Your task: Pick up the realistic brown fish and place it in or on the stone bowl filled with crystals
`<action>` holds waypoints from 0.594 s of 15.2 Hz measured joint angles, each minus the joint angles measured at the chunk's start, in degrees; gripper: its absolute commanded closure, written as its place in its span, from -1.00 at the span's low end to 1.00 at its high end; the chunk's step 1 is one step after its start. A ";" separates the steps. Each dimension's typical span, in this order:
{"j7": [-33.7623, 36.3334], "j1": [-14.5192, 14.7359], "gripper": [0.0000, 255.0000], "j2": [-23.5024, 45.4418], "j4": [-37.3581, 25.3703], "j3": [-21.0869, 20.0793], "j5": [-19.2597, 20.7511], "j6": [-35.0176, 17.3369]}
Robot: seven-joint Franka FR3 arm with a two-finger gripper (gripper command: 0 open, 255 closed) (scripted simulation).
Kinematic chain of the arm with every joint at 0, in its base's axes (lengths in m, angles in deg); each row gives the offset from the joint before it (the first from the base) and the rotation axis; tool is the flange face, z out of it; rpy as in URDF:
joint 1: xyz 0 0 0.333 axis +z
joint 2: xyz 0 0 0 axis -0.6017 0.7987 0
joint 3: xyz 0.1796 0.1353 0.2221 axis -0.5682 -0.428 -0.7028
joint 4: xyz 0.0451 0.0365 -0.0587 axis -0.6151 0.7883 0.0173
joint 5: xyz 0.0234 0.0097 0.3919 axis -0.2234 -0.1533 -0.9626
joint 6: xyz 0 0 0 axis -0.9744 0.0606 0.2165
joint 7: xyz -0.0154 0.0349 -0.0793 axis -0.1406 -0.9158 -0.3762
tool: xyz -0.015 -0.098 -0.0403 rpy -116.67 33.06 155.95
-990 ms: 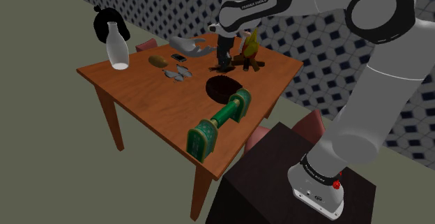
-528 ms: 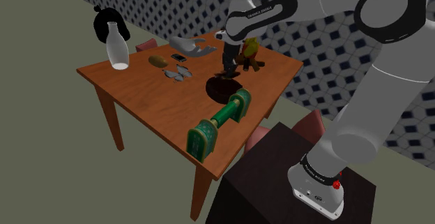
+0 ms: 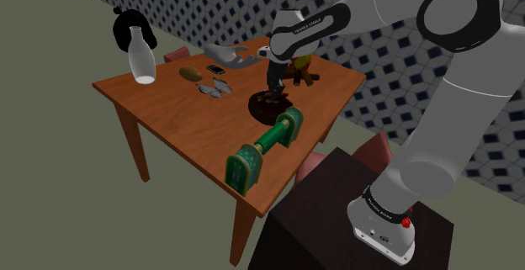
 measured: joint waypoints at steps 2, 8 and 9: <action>0.01 0.01 1.00 0.10 -0.04 -0.02 -0.03 -0.14; 0.01 0.00 -1.00 0.21 0.13 -0.02 -0.04 -0.38; 0.00 0.00 -1.00 0.25 0.15 -0.01 -0.04 -0.40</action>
